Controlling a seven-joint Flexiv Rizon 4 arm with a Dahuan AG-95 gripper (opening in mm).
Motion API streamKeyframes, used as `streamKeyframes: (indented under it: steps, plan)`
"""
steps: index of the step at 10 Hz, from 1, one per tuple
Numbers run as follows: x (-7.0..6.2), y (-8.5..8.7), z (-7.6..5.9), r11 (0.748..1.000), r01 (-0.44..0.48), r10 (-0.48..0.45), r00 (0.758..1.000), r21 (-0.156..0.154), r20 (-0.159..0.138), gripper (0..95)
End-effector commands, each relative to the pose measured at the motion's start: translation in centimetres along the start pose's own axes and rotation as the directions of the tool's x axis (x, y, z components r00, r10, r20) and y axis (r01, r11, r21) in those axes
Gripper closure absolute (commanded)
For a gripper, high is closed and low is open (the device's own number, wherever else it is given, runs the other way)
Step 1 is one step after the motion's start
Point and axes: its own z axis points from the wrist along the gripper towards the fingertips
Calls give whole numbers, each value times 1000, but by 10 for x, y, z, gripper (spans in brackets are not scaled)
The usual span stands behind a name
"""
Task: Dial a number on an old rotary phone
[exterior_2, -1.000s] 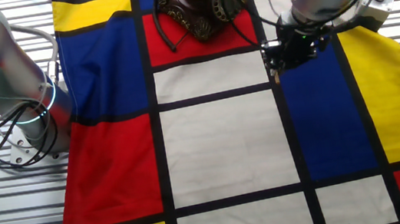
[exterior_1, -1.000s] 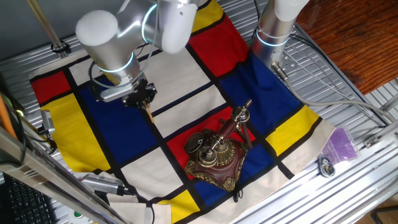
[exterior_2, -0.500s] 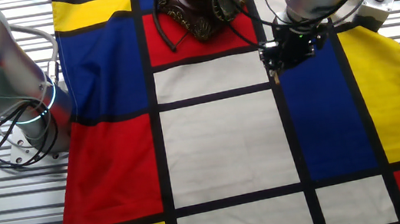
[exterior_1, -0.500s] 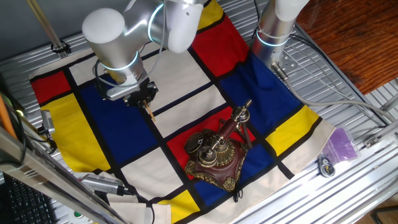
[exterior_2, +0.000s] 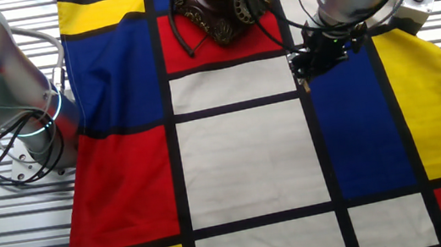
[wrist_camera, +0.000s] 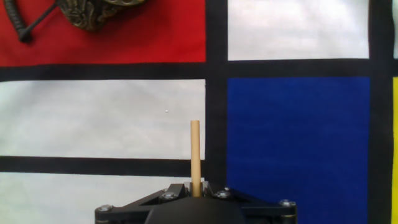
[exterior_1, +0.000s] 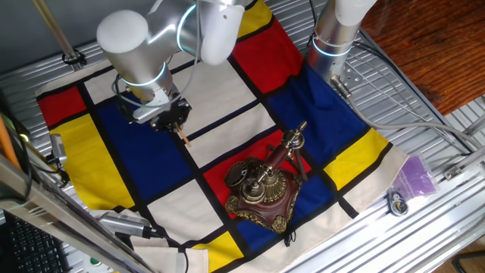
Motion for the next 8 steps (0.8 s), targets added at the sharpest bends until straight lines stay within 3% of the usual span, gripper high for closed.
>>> streamKeyframes:
  steps: [1,4,8]
  plan:
    - [-1,0,1,1000,-5,5,1000,0,5,950]
    - [-1,0,1,1000,-3,3,1000,-18,12,950]
    - [-27,20,-32,998,6,-6,1000,-62,-4,950]
